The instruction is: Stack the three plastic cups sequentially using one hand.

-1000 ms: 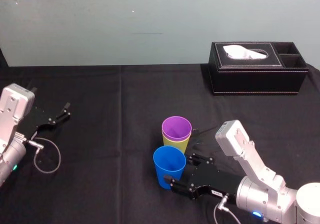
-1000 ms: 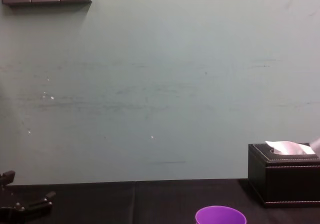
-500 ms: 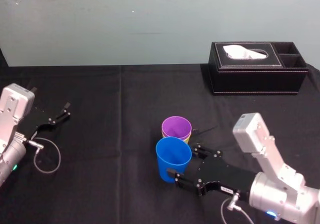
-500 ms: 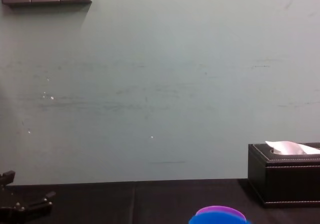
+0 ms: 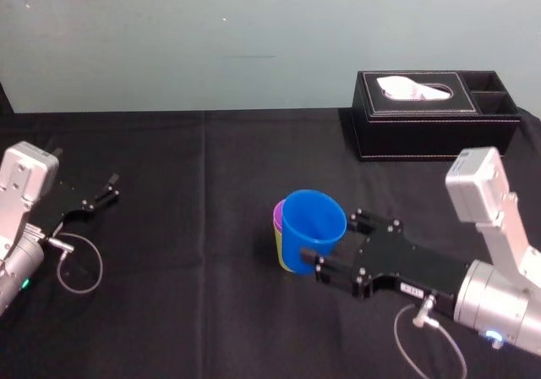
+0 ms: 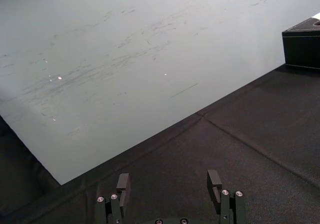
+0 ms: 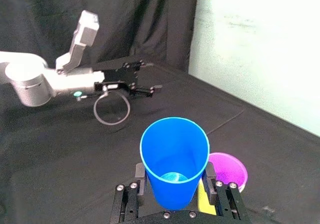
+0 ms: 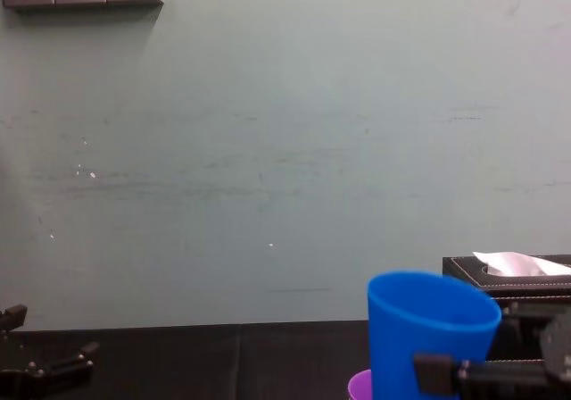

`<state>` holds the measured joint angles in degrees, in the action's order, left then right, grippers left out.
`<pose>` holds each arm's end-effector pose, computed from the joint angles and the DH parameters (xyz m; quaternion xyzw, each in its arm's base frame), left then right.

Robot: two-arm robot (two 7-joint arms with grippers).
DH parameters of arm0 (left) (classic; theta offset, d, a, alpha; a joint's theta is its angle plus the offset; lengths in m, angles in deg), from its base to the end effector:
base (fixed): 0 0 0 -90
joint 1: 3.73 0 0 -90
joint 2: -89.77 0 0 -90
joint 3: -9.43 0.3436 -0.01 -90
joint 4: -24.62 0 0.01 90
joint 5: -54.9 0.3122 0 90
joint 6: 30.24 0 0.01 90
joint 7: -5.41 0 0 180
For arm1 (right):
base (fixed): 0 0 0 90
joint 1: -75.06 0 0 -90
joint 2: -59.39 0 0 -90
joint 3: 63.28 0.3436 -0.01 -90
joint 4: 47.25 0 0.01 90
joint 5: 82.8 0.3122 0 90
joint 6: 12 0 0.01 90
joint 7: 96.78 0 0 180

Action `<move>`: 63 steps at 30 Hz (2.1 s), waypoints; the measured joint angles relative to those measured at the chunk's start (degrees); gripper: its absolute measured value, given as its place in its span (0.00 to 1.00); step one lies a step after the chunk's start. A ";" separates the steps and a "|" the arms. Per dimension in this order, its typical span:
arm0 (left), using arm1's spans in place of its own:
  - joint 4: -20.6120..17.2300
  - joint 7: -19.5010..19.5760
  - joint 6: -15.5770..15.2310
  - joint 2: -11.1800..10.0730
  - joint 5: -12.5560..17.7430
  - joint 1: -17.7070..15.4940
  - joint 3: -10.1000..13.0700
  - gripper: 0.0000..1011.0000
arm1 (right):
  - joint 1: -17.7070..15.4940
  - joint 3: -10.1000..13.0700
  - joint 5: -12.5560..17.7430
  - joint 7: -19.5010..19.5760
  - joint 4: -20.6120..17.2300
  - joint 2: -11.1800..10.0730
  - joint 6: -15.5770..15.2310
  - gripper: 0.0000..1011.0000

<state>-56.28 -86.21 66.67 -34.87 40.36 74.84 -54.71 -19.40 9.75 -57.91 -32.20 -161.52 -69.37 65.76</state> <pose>0.3700 0.1122 -0.3462 0.1415 -0.1325 0.5799 0.7913 0.2759 -0.0682 -0.2523 -0.1074 -0.0201 -0.3262 0.9390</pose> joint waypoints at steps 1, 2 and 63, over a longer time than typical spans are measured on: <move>0.00 0.00 0.00 0.00 0.00 0.00 0.00 1.00 | 0.24 0.08 0.16 0.09 0.00 0.00 -0.12 0.68; 0.00 0.00 0.00 0.00 0.00 0.00 0.00 1.00 | 0.52 0.13 0.29 0.18 0.00 0.00 -0.23 0.68; 0.00 0.00 0.00 0.00 0.00 0.00 0.00 1.00 | 13.72 -5.87 -2.39 3.36 12.38 6.14 -5.96 0.68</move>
<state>-56.28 -86.21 66.67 -34.87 40.36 74.84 -54.71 -5.68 3.87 -60.31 -28.84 -149.13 -63.23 59.81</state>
